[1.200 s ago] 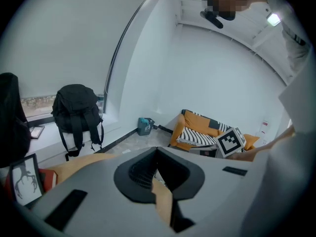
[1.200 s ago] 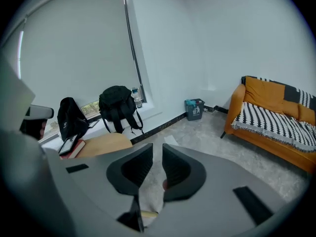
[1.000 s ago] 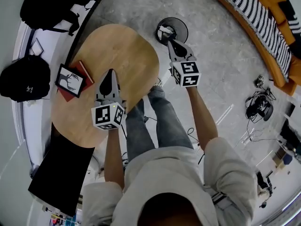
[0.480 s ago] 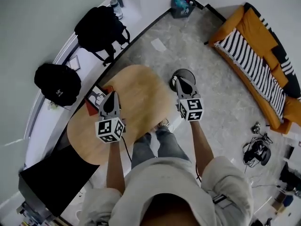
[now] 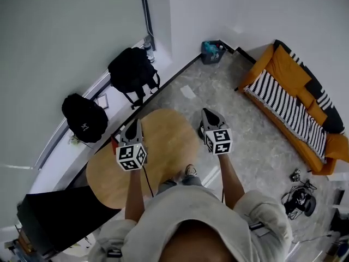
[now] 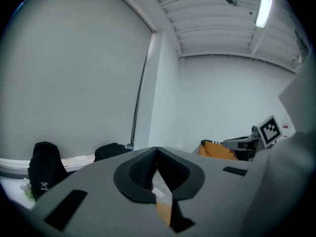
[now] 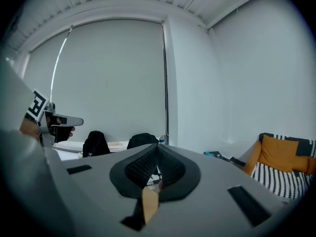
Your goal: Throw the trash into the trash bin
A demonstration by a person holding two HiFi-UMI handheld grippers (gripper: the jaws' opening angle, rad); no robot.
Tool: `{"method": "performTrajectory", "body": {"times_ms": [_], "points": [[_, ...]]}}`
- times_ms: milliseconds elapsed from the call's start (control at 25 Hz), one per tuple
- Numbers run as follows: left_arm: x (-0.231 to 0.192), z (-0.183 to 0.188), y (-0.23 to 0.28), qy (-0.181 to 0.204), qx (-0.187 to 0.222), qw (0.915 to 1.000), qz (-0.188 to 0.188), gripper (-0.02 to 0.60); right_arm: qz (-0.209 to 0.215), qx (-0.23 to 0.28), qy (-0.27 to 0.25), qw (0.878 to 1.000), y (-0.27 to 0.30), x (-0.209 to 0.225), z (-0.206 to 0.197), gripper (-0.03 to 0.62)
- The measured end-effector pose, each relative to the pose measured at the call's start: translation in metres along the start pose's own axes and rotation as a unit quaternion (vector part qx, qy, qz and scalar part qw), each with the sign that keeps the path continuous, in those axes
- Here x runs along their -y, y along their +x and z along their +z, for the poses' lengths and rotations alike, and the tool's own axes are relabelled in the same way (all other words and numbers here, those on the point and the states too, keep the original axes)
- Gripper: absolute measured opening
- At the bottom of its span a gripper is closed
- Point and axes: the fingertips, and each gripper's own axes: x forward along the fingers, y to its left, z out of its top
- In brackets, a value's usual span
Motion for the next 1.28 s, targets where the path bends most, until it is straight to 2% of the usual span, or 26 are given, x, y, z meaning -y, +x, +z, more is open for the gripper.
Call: {"method": "performTrajectory", "body": {"times_ms": [160, 680, 1280], "points": [[0.006, 0.008, -0.004, 0.002, 0.006, 0.9999, -0.008, 0.018, -0.001, 0.012, -0.011, 1.0, -0.007, -0.005, 0.02, 0.031], [-0.004, 0.044, -0.001, 0.035, 0.039, 0.9984, -0.021, 0.018, -0.013, 0.038, -0.02, 0.999, -0.008, -0.019, 0.043, 0.031], [0.004, 0.036, 0.007, 0.041, 0.026, 0.9983, -0.03, 0.018, -0.016, 0.02, -0.025, 0.999, -0.005, -0.011, 0.036, 0.029]]}}
